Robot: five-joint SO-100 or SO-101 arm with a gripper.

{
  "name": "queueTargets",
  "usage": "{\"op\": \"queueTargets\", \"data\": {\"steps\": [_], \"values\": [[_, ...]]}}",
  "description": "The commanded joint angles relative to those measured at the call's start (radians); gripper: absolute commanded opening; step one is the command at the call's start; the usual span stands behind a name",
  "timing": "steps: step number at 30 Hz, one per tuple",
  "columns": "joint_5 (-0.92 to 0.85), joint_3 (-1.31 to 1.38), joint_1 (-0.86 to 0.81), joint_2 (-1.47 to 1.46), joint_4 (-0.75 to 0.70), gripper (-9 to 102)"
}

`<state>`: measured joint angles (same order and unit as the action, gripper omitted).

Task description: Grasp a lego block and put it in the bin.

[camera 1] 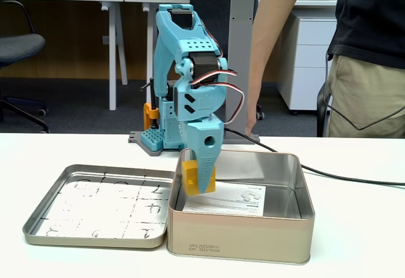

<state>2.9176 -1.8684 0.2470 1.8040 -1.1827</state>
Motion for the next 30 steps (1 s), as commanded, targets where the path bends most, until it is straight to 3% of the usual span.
{"op": "queueTargets", "data": {"steps": [1,15,21,30], "values": [[0.011,-0.014,0.028,0.051,0.014,0],[0.037,-0.014,0.049,0.061,0.051,6],[0.057,-0.012,0.074,0.094,0.106,26],[0.118,0.048,0.11,0.179,0.123,40]]}}
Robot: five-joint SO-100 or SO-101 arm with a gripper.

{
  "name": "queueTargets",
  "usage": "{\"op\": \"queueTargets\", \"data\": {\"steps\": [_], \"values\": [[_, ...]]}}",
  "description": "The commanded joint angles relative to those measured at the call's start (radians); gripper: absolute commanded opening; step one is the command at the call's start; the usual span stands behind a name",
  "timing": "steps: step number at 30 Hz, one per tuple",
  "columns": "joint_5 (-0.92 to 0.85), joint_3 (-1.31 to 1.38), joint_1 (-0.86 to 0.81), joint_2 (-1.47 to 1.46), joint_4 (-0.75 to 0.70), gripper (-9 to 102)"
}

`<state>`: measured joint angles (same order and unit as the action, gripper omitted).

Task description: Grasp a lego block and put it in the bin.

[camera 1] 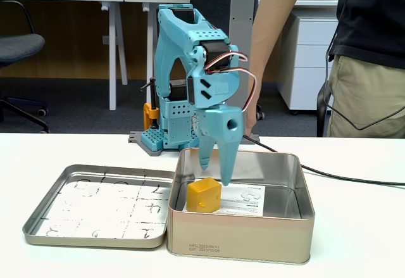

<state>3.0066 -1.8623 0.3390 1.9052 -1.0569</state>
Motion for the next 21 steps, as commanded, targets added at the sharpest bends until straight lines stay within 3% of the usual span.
{"op": "queueTargets", "data": {"steps": [1,11,18,21], "values": [[0.041,0.066,0.014,0.095,-0.008,40],[0.147,0.477,-0.083,0.104,-0.1,39],[0.189,0.862,-0.281,-0.048,-0.212,38],[0.178,0.907,-0.354,-0.074,-0.221,39]]}}
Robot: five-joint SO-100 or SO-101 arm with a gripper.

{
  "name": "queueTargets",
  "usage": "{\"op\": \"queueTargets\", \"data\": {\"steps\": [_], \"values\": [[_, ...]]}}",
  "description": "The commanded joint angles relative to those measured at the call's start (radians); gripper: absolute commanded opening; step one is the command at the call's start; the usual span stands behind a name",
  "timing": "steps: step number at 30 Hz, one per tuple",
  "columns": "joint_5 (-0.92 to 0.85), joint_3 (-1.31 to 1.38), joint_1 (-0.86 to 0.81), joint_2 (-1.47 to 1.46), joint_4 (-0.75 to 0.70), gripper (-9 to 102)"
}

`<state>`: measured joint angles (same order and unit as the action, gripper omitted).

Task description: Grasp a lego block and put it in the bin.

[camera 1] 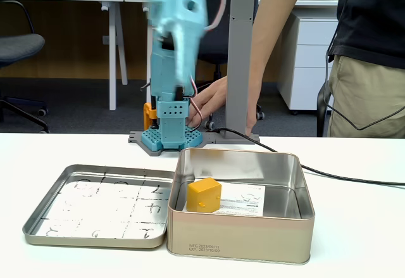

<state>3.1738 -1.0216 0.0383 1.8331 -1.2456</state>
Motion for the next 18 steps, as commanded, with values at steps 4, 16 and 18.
{"op": "queueTargets", "data": {"steps": [4,16,18], "values": [[0.014,0.066,-0.121,-0.043,-0.069,39],[0.089,-0.138,-0.23,-0.158,-0.06,32],[0.094,-0.206,-0.23,-0.163,-0.018,31]]}}
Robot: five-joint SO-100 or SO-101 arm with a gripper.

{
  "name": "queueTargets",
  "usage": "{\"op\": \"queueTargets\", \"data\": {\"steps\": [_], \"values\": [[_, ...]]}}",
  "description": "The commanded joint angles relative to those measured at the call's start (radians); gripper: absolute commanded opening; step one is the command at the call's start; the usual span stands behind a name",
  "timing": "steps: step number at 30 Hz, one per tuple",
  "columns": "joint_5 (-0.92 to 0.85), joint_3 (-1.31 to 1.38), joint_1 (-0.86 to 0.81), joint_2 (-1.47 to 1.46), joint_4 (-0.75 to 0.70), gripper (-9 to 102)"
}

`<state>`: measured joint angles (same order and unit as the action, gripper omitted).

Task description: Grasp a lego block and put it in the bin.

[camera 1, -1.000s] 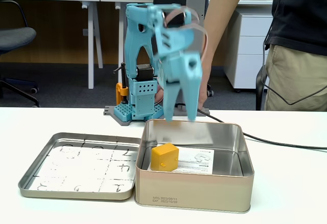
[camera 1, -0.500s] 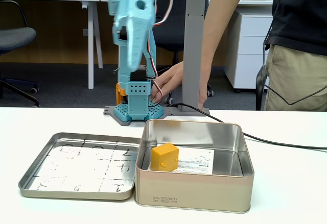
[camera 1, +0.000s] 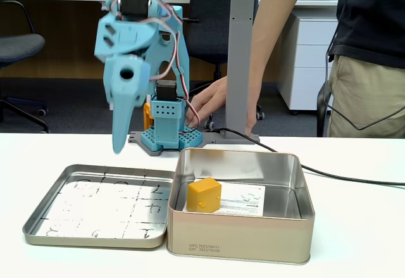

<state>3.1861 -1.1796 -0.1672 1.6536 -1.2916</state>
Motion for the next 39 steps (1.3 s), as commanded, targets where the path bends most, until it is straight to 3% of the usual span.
{"op": "queueTargets", "data": {"steps": [1,5,10,24,39], "values": [[0.083,-0.078,-0.025,0.017,0.046,30],[0.086,-0.199,-0.023,0.043,0.149,19],[0.104,-0.264,-0.02,0.075,0.172,0],[0.084,-0.446,0.015,0.135,0.222,0],[0.061,-0.451,0.043,0.129,0.238,0]]}}
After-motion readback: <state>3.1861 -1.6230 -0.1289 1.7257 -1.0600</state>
